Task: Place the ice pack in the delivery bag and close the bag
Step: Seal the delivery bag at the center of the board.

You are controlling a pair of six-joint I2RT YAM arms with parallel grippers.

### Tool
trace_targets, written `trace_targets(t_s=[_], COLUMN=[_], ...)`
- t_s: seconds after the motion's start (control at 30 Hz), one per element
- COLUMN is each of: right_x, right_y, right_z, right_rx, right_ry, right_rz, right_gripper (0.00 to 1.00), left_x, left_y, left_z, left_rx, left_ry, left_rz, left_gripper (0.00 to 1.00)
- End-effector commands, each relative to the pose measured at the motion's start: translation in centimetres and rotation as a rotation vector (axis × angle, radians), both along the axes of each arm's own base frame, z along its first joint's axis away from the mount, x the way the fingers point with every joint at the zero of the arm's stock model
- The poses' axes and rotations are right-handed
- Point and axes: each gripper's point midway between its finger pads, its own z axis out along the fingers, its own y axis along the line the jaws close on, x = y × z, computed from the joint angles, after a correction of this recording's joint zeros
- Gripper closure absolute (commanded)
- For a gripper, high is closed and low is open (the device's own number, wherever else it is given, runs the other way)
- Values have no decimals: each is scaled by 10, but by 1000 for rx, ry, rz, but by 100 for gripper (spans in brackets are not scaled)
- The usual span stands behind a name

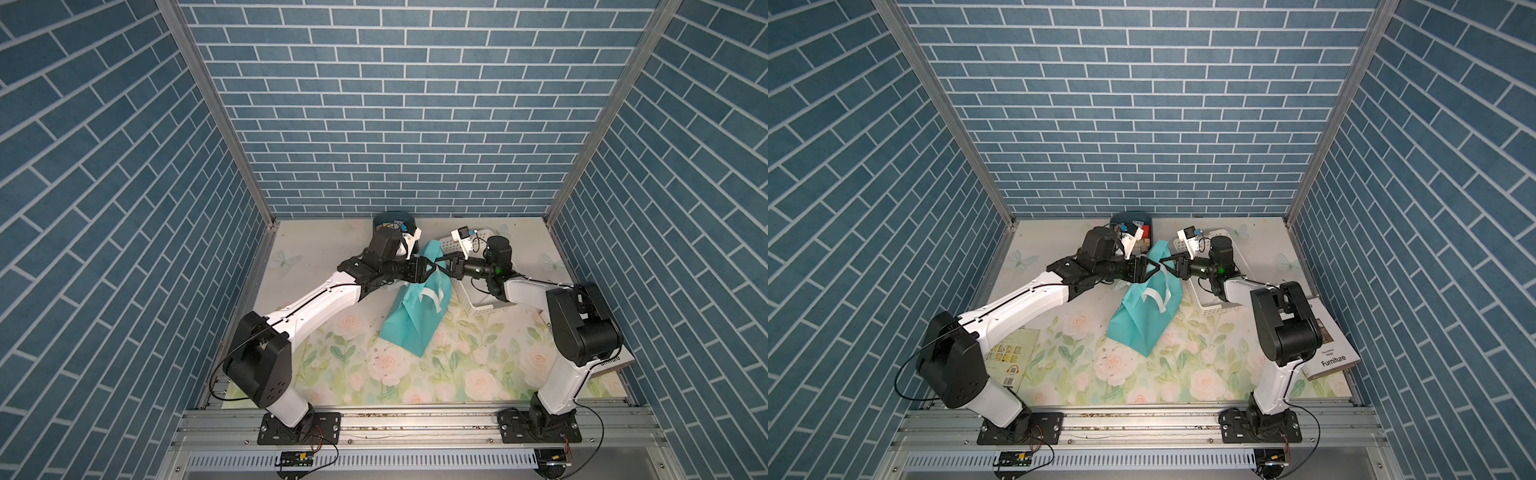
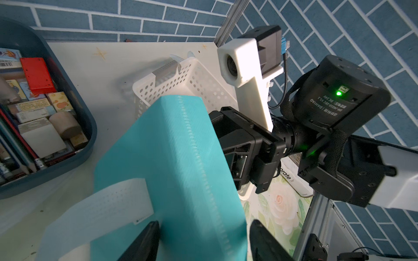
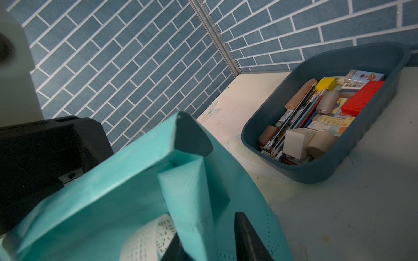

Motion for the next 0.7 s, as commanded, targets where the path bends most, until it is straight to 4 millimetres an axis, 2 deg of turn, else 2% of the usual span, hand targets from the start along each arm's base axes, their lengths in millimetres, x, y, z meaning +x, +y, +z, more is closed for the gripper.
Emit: trace_targets(t_s=[0.0, 0.17, 0.4, 0.53, 0.67], right_x=[10, 9, 10, 9, 10], right_y=[-1, -1, -1, 0, 0], right_z=[6, 4, 3, 4, 5], right_rx=[1, 0, -1, 1, 3], right_ry=[-11, -6, 0, 0, -2], right_rz=[-25, -24, -21, -16, -16], right_gripper=[67, 68, 69, 69, 70], left_x=[5, 13, 18, 19, 23], left_y=[3, 2, 12, 10, 11], left_z=[28, 26, 45, 41, 25], left_rx=[-63, -97, -188, -208, -166], left_ry=[-37, -7, -34, -14, 12], left_rz=[17, 19, 24, 16, 31], left_gripper=[27, 28, 30, 38, 52])
